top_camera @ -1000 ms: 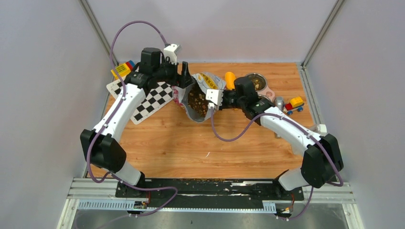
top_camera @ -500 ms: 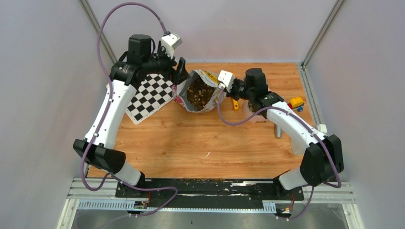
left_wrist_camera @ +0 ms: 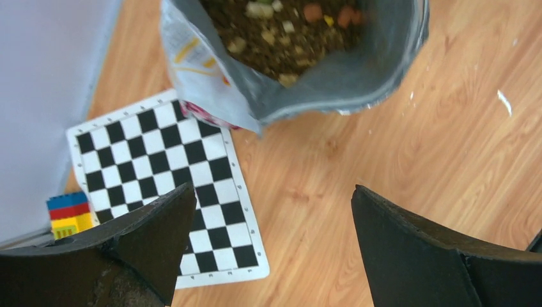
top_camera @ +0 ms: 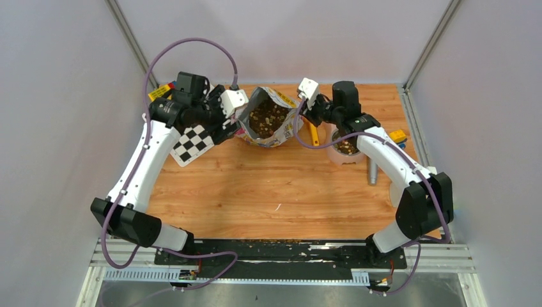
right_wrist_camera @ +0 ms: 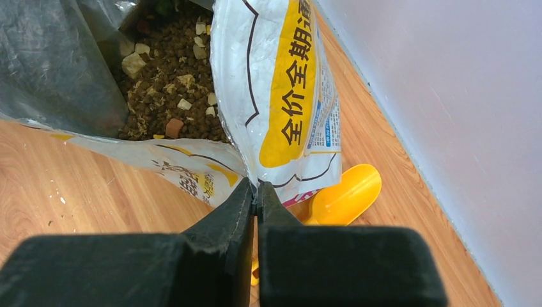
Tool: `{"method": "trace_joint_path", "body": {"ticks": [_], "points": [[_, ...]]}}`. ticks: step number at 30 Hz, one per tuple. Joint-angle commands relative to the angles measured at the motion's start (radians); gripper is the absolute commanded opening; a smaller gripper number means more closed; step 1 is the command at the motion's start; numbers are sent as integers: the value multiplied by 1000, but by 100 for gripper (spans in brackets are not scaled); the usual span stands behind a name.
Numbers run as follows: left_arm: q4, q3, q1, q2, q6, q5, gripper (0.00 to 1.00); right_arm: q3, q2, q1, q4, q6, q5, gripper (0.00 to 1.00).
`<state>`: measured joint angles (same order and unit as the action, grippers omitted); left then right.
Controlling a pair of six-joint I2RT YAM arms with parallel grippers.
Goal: Serve the pet food
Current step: Close the pet food bag at the center of the board.
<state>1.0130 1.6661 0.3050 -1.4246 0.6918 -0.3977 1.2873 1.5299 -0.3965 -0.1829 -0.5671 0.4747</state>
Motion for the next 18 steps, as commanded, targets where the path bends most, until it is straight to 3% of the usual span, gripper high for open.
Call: {"method": "trace_joint_path", "body": {"ticks": [1, 9, 18], "points": [[-4, -87, -2, 45, 108, 20, 97, 72, -9, 28, 83, 54, -7, 0], [-175, -162, 0, 52, 8, 64, 87, 59, -19, 28, 83, 70, 11, 0], [-312, -205, 0, 98, -50, 14, 87, 41, -36, 28, 85, 74, 23, 0]]}}
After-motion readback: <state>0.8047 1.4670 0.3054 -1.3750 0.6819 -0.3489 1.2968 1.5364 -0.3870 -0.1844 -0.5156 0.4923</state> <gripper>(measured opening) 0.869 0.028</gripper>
